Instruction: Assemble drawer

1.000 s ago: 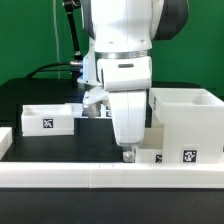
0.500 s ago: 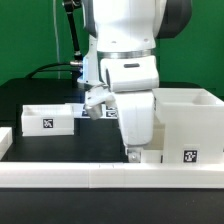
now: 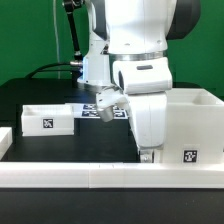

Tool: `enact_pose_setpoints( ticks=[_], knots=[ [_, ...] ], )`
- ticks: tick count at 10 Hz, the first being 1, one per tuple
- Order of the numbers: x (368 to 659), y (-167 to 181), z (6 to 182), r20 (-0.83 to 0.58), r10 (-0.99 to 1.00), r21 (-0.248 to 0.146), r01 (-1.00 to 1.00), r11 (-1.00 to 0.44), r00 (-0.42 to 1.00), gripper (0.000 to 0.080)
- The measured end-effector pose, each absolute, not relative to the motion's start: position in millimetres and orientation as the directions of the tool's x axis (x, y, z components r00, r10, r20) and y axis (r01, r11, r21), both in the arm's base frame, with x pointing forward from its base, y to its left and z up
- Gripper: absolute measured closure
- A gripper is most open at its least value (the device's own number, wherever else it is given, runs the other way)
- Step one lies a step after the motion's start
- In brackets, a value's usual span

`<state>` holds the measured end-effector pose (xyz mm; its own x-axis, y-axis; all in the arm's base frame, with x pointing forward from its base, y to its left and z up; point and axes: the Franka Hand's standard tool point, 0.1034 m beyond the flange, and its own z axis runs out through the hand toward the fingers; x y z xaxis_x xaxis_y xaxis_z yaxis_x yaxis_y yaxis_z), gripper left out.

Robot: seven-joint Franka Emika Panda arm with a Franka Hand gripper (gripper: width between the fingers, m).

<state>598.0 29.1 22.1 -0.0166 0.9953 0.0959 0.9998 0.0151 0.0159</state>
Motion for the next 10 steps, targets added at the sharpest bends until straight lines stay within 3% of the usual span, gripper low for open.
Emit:
enact_pose_setpoints(
  ticks=[6, 8, 10],
  knots=[
    [599, 36, 23.6, 0.084, 0.996, 0.009, 1.0, -0.006, 0.006, 0.0151],
    [599, 16, 24.4, 0.076, 0.997, 0.012, 1.0, 0.024, -0.025, 0.0151],
    [596, -10, 29.8, 0.072, 0.997, 0.049, 0.998, -0.028, 0.024, 0.0151]
  ],
)
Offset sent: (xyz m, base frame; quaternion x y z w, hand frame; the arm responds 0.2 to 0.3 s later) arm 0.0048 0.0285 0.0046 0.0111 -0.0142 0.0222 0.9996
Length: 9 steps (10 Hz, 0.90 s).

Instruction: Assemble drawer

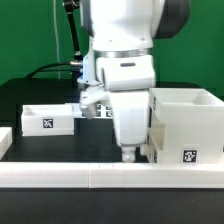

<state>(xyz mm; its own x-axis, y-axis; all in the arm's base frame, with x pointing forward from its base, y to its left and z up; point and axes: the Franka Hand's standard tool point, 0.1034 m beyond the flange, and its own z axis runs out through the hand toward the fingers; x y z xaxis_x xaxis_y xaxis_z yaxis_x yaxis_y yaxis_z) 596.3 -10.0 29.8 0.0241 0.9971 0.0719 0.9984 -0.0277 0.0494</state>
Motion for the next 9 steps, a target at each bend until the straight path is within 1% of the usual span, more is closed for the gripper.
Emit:
enact_pose_setpoints(
  ticks=[2, 4, 5, 6, 9],
  knots=[
    [579, -21, 46.4, 0.065, 0.996, 0.084, 0.995, -0.058, 0.053, 0.0151],
    [562, -27, 56.6, 0.058, 0.994, 0.089, 0.992, -0.093, 0.088, 0.0151],
    [546, -29, 59.8, 0.055, 0.991, 0.082, 0.989, -0.124, 0.119, 0.0151],
    [539, -29, 57.5, 0.053, 0.992, 0.072, 0.99, -0.119, 0.116, 0.0151],
    [540, -29, 56.4, 0.055, 0.991, 0.071, 0.989, -0.129, 0.125, 0.0151]
  ],
)
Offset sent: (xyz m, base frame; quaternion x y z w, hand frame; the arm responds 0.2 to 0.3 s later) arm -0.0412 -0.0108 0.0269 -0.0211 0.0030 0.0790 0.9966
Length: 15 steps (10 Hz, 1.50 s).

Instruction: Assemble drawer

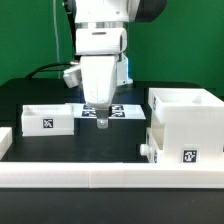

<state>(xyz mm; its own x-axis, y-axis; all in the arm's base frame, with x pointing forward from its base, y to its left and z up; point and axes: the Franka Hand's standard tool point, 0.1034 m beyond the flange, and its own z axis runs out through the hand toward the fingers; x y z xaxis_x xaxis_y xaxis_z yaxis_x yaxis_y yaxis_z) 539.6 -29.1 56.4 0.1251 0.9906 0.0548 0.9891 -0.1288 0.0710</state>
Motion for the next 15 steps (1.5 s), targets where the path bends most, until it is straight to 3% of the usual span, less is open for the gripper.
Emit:
enact_pose_setpoints(
  ticks=[2, 4, 7, 11, 13, 14, 15],
  knots=[
    [539, -32, 56.3, 0.057, 0.989, 0.073, 0.987, -0.144, 0.14, 0.0151],
    [531, -50, 60.3, 0.087, 0.921, 0.1, 0.916, -0.388, 0.38, 0.0151],
    [517, -54, 67.7, 0.112, 0.763, 0.069, 0.761, -0.645, 0.636, 0.0151],
    [517, -50, 66.5, 0.133, 0.579, 0.026, 0.581, -0.813, 0.805, 0.0151],
    [503, -63, 65.4, 0.128, 0.441, 0.002, 0.445, -0.896, 0.888, 0.0151],
    [492, -70, 65.8, 0.128, 0.337, -0.002, 0.34, -0.94, 0.933, 0.0151],
    [479, -80, 65.7, 0.129, 0.373, 0.019, 0.374, -0.927, 0.919, 0.0151]
  ],
)
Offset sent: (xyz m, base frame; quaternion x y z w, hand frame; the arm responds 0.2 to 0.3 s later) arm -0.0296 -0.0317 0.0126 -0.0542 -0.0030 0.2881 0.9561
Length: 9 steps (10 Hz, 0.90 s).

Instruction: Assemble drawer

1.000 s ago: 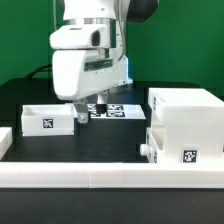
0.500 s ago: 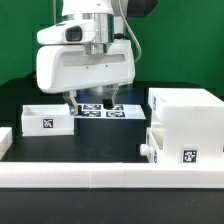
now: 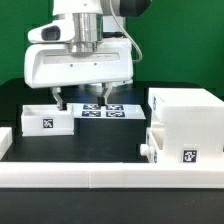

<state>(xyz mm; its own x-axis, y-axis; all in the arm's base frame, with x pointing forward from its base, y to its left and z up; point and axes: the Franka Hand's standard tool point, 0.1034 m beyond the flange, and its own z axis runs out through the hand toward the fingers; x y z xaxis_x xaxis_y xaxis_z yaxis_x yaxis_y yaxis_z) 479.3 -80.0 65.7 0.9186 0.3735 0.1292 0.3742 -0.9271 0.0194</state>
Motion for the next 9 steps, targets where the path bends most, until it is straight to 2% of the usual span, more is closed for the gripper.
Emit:
enact_pose_setpoints(
  ticks=[2, 3, 6, 8, 9],
  knots=[
    [461, -97, 66.8, 0.104, 0.356, 0.019, 0.356, -0.934, 0.929, 0.0151],
    [462, -92, 65.9, 0.087, 0.351, 0.006, 0.352, -0.936, 0.932, 0.0151],
    [460, -71, 67.3, -0.051, 0.349, -0.074, 0.345, -0.936, 0.936, 0.0151],
    [458, -71, 64.1, -0.064, 0.347, -0.076, 0.342, -0.937, 0.936, 0.0151],
    [448, -79, 60.9, -0.039, 0.33, -0.054, 0.328, -0.943, 0.943, 0.0151]
  ],
)
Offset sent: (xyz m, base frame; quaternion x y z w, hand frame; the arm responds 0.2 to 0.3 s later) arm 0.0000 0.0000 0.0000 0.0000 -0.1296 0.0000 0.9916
